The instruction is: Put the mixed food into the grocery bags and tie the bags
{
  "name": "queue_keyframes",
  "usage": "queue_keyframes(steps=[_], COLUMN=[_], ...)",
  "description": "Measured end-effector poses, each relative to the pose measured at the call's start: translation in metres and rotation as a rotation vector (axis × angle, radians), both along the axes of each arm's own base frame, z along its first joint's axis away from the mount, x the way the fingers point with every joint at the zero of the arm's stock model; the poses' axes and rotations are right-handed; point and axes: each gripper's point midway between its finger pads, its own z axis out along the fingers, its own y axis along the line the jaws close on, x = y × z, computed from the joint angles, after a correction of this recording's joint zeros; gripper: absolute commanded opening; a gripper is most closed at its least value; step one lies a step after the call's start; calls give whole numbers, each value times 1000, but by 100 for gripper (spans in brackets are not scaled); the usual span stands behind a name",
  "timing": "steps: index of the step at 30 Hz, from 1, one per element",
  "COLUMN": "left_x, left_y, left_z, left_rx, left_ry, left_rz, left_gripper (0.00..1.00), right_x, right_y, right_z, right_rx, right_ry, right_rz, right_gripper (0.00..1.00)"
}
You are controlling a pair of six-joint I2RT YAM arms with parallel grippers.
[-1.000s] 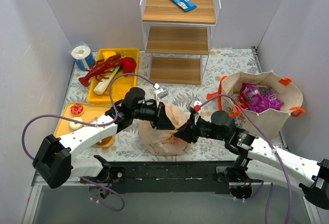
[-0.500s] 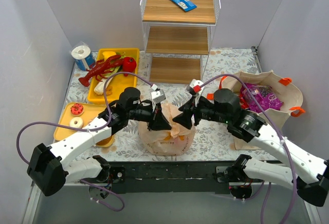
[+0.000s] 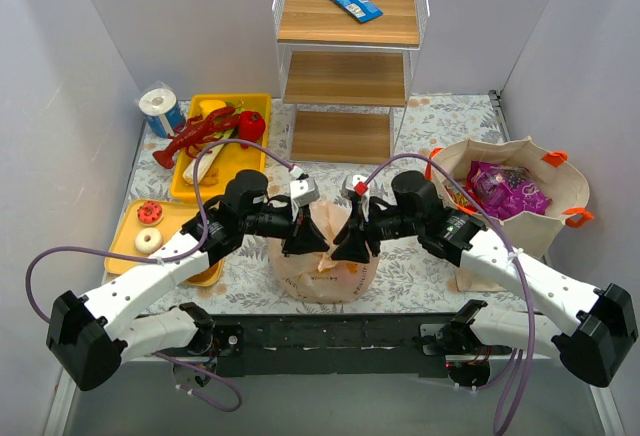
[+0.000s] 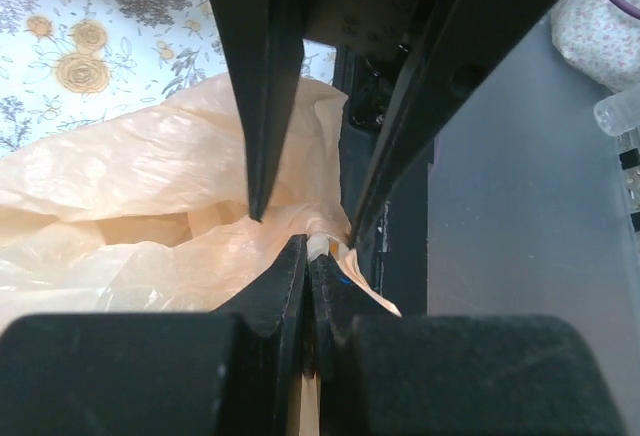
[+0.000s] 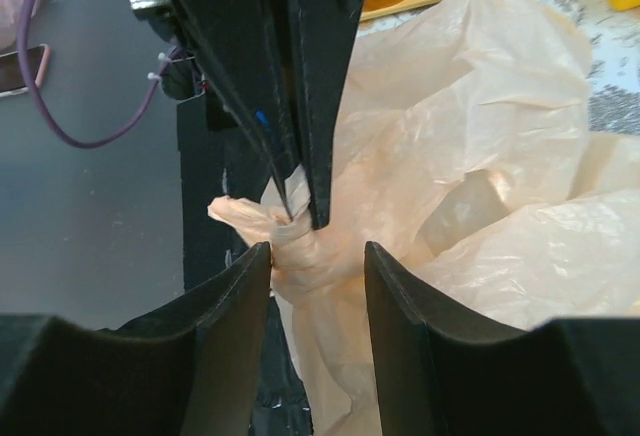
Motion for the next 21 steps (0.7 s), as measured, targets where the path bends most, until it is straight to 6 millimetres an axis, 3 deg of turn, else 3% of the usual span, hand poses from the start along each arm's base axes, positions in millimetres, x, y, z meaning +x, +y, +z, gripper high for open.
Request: queue_keyframes(steps=[6, 10, 14, 16, 21], left_x=[5, 6, 9, 11, 15], left_y=[1, 2, 3, 4, 6], left_z=[1, 3, 5, 6, 12], left_rx=[3, 0, 0, 0, -9], left_ry=[-24, -34, -51, -65, -98], left_rz=[24, 33, 53, 67, 99], left_gripper=[0, 0, 0, 0, 0], right_x=[-11, -9, -3, 1, 5], right_y=[4, 7, 9, 7, 4], right_z=[-25, -27, -27, -27, -21], right_rx=[-24, -15, -18, -28, -31], right_ry=[62, 61, 54, 42, 42], right_rz=[27, 7, -31, -64, -110], right_gripper=[49, 50, 40, 40, 57])
